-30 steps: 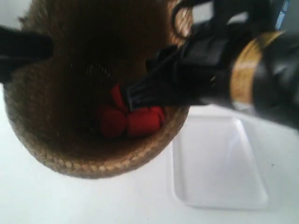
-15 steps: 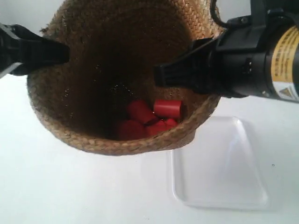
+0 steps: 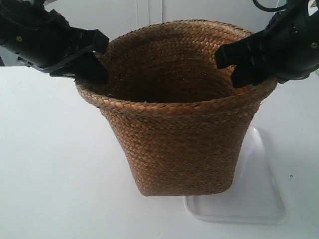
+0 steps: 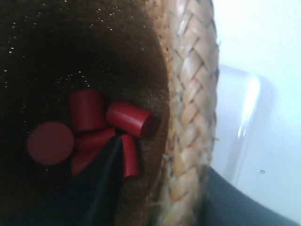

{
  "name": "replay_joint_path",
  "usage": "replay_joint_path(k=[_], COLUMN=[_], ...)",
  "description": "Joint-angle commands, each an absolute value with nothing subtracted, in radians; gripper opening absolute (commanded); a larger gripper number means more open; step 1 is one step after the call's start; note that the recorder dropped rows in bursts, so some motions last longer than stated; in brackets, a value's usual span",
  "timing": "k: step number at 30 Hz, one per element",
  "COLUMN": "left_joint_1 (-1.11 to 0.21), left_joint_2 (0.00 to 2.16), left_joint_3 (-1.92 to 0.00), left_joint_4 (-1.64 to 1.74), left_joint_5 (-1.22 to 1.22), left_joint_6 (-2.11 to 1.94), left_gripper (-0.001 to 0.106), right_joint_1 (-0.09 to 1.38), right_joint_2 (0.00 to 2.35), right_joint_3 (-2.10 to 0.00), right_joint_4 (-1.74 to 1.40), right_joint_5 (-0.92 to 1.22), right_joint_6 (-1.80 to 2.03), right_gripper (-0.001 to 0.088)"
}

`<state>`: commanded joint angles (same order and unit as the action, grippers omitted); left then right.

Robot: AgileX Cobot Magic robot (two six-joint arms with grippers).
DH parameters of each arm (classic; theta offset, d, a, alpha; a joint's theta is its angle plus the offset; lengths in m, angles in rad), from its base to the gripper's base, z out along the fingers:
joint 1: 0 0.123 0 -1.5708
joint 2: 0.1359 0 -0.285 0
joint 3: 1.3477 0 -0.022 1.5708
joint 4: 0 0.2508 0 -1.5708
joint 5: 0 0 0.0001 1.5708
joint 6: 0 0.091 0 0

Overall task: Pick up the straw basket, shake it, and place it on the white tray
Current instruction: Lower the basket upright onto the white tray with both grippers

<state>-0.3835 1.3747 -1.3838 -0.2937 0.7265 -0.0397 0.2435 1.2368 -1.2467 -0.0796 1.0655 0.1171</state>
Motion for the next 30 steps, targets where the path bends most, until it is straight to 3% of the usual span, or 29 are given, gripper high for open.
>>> replay_joint_path(k=[13, 21, 30], left_joint_1=[-0.577, -0.594, -0.607], left_joint_2=[1.577, 1.679, 1.724], left_joint_3=[-1.532, -1.623, -1.641], left_joint_4=[-0.194, -0.168, -0.143], left_joint_5=[0.745, 0.747, 0.717], left_joint_6=[-0.213, -0.238, -0.238], left_gripper=[0.000, 0.000, 0.000], right_joint_1=[0.070, -0.069, -0.081], right_joint_2=[1.237, 1.237, 1.241], right_joint_3=[-1.247, -1.210, -1.124], right_joint_4=[-0.058, -0.060, -0.016], right_joint_5=[1.163, 1.128, 1.040], right_joint_6=[0.000, -0.050, -0.048], right_gripper=[0.0000, 0.0000, 0.0000])
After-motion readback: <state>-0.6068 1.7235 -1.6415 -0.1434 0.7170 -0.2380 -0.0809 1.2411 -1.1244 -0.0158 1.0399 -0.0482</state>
